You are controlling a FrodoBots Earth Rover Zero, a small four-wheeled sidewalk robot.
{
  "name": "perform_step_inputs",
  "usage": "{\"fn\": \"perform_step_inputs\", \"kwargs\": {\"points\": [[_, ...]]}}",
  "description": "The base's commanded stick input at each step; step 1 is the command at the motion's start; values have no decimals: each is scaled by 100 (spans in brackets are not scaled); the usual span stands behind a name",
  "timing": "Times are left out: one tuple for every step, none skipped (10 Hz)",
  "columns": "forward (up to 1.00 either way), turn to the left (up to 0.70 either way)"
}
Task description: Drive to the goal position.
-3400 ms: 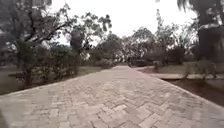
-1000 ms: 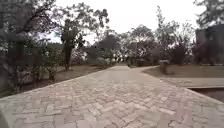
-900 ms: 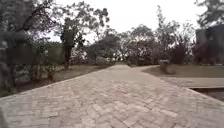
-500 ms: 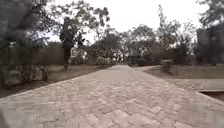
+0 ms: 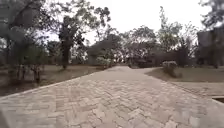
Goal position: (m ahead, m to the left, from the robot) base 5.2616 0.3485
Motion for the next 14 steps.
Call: {"fn": "perform_step_inputs", "kwargs": {"points": [[70,0],[70,0],[70,0],[70,0],[70,0],[70,0],[70,0],[70,0],[70,0],[70,0],[70,0],[70,0],[70,0],[70,0]]}}
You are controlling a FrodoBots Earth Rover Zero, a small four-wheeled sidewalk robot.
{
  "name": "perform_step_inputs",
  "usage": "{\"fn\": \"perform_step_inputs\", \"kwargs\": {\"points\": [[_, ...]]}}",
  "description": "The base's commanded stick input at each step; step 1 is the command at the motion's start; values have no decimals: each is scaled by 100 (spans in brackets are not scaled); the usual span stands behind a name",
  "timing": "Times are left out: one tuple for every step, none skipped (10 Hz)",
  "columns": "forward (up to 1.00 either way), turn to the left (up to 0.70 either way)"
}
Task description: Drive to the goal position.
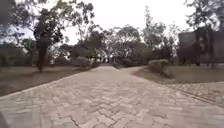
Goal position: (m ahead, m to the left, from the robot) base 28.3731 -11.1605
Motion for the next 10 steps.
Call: {"fn": "perform_step_inputs", "kwargs": {"points": [[70,0],[70,0],[70,0],[70,0],[70,0],[70,0],[70,0],[70,0],[70,0],[70,0]]}}
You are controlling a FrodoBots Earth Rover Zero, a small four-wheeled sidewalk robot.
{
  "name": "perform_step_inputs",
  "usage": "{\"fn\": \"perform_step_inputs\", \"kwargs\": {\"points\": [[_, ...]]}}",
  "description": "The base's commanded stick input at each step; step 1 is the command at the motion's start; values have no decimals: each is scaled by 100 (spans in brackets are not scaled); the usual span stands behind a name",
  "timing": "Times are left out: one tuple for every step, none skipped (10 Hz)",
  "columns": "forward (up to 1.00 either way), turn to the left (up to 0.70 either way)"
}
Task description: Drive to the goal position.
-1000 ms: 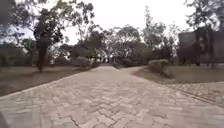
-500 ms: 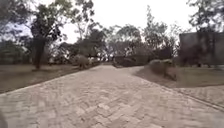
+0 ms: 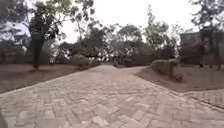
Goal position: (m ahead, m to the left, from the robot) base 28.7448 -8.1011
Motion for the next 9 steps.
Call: {"fn": "perform_step_inputs", "kwargs": {"points": [[70,0],[70,0],[70,0],[70,0],[70,0],[70,0],[70,0],[70,0],[70,0]]}}
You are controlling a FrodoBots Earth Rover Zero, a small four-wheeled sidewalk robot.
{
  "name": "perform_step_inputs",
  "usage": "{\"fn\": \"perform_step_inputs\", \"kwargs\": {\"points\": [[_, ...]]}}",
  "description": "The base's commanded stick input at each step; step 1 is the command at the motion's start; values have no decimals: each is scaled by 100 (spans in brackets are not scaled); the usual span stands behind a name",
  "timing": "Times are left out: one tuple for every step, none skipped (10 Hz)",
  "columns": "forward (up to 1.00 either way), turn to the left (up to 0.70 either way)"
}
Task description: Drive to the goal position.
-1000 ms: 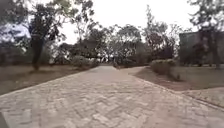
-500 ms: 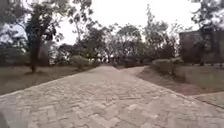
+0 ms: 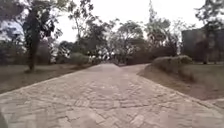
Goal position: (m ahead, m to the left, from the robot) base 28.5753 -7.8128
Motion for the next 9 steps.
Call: {"fn": "perform_step_inputs", "kwargs": {"points": [[70,0],[70,0],[70,0],[70,0],[70,0],[70,0],[70,0],[70,0],[70,0]]}}
